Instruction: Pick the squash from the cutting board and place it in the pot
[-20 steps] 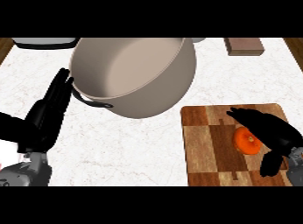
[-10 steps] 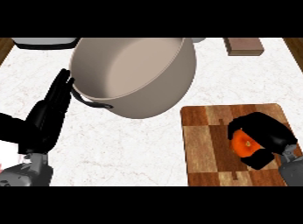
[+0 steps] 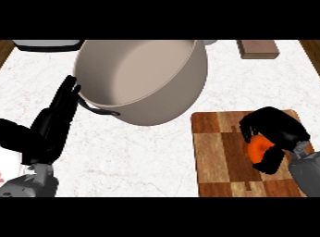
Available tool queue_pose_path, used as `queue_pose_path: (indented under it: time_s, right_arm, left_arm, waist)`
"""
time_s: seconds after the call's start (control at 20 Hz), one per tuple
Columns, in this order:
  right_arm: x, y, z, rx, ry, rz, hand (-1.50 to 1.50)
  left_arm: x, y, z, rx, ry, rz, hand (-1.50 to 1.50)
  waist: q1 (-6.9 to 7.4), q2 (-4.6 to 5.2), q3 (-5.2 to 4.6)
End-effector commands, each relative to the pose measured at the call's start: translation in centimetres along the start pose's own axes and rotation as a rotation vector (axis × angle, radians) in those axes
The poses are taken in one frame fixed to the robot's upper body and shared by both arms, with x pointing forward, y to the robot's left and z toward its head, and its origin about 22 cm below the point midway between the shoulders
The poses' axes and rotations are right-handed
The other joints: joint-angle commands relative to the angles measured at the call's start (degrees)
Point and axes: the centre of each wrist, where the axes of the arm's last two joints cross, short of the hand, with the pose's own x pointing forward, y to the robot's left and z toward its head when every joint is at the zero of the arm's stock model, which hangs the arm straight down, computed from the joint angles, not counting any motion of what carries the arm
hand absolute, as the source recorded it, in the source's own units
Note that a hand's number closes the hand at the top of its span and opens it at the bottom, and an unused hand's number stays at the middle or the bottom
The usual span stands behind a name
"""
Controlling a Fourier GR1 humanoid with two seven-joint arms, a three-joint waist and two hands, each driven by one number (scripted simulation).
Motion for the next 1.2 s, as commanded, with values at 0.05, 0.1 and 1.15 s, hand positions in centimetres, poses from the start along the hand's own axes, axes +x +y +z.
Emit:
queue_pose_path:
  time_s: [0.05,0.1,1.15]
  right_arm:
    - [4.9,-7.1,-2.5,-0.042,0.201,0.134,1.50]
    - [6.5,-8.2,-3.5,-0.041,0.254,0.174,1.50]
    - [22.0,-25.2,3.8,-0.591,-0.139,0.168,1.50]
  left_arm:
    - [-2.4,-0.6,0.0,-0.019,0.078,-0.020,0.00]
    - [-1.0,-1.4,-0.5,-0.031,0.061,-0.016,0.00]
    - [-1.4,0.4,-0.8,-0.004,0.082,0.013,0.00]
  waist:
    - [1.24,0.69,-0.58]
    - [1.90,0.74,-0.60]
    - [-0.06,0.49,-0.39]
